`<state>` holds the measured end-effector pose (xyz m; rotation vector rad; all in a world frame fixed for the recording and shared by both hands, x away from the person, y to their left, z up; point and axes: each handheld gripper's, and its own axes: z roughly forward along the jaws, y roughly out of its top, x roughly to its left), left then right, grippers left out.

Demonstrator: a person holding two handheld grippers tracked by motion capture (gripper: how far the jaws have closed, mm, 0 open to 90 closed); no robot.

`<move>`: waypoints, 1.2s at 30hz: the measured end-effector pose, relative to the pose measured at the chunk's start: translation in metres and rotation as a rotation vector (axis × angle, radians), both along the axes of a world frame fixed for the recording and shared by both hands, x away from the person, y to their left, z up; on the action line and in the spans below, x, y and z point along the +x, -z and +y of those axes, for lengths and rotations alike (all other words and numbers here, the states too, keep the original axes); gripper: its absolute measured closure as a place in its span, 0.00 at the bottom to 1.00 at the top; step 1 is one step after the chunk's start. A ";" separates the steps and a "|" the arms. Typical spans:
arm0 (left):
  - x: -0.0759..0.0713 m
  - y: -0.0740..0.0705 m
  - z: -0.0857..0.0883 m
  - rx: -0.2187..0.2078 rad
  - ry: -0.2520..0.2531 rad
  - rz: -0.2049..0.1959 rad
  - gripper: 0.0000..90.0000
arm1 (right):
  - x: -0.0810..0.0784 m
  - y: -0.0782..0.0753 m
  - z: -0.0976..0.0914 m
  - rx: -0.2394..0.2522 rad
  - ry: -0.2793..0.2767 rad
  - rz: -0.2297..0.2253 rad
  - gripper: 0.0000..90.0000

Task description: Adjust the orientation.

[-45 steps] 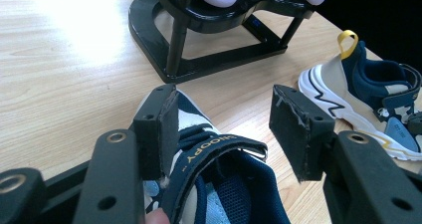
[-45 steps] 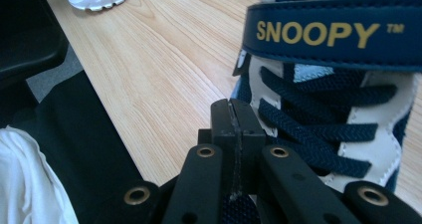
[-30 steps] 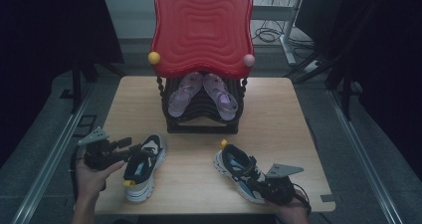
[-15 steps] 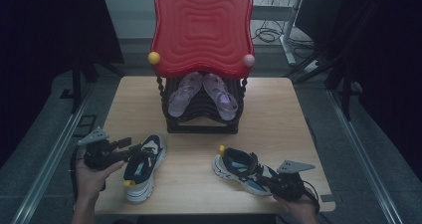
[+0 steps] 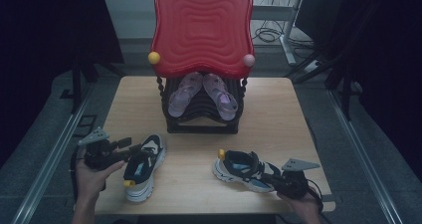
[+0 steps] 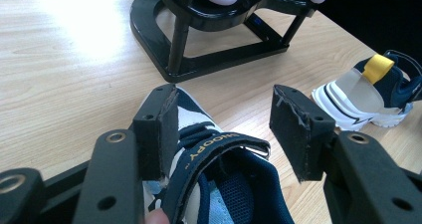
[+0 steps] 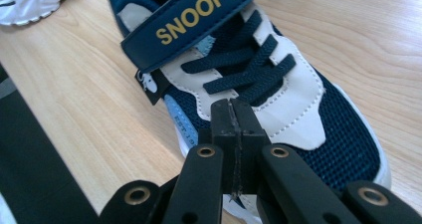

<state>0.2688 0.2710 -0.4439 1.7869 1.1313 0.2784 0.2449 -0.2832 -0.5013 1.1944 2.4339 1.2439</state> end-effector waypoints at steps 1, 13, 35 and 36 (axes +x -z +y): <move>0.000 0.000 0.000 0.000 0.000 0.000 0.50 | 0.000 0.000 -0.001 -0.003 0.005 0.000 1.00; 0.000 0.000 -0.001 0.002 0.002 -0.001 0.50 | 0.010 0.001 -0.008 -0.016 0.076 -0.029 1.00; 0.002 0.001 -0.001 -0.011 0.014 -0.001 0.50 | 0.047 0.003 -0.006 -0.037 0.128 -0.072 1.00; 0.002 0.001 -0.001 -0.012 0.014 -0.001 0.50 | 0.049 0.003 -0.005 -0.038 0.126 -0.077 1.00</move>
